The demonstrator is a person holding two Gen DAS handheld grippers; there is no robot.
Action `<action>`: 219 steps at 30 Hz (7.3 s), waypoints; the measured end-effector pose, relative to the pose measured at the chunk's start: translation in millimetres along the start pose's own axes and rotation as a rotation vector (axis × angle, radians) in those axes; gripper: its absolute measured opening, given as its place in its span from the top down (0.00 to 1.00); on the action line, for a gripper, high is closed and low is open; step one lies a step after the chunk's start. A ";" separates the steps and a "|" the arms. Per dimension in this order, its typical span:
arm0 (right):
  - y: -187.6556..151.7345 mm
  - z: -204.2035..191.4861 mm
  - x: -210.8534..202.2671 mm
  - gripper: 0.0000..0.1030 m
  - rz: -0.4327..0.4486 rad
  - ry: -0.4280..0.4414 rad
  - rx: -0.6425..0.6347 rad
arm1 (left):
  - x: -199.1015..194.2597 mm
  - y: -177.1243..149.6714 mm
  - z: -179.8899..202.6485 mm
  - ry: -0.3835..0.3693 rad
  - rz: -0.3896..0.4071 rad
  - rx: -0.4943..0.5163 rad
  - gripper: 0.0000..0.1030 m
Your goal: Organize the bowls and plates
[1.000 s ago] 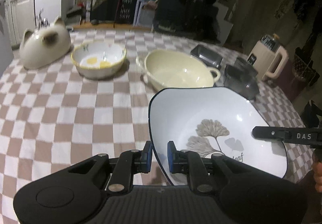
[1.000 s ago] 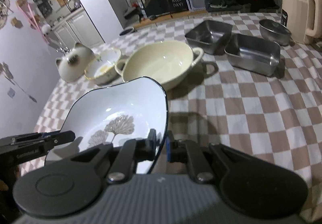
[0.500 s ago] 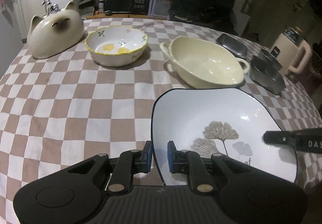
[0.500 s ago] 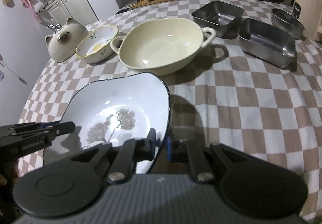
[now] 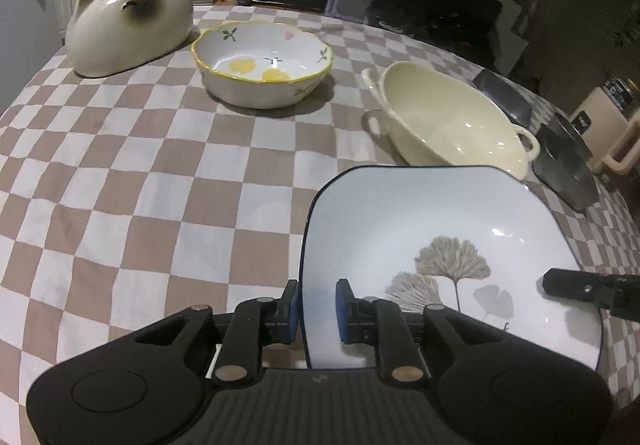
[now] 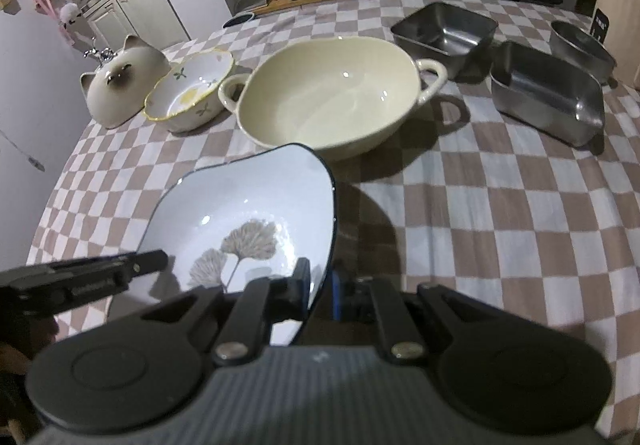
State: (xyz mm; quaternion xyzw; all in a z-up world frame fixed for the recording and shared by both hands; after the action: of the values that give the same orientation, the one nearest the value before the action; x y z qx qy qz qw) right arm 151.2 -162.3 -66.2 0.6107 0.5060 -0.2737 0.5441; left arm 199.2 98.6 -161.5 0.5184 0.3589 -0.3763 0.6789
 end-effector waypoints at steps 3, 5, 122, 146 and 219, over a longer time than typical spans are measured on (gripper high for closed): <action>3.3 -4.3 0.1 0.87 0.011 0.007 -0.002 | 1.1 1.0 -4.3 -0.001 0.002 -0.019 0.79; 3.0 -5.4 0.4 0.87 0.010 0.012 -0.003 | 1.9 0.6 -6.6 -0.002 0.000 -0.025 0.79; -1.4 40.8 -89.6 0.00 0.258 0.015 0.016 | -122.6 21.1 81.9 -0.080 0.269 0.171 0.00; 118.8 138.7 -29.8 0.00 0.438 -0.029 0.175 | -28.8 130.4 71.9 -0.105 0.159 0.048 0.00; 144.2 110.5 84.5 0.65 -0.048 0.148 0.202 | 102.3 172.4 39.9 -0.179 -0.033 -0.084 0.77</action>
State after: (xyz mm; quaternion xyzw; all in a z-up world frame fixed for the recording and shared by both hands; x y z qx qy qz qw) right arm 335.7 -224.3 -113.5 0.6686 0.5290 -0.2906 0.4344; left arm 402.2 76.5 -168.3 0.4476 0.3207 -0.4167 0.7233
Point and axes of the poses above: each gripper's, at about its wrist camera, not at the fingertips, and x roughly the way its jaws point, z to its right, y to its top, the point moved 5 cm from there along x, roughly the way its jaws point, and after that the axes turned 6 degrees about -z, right-handed, at the moved point
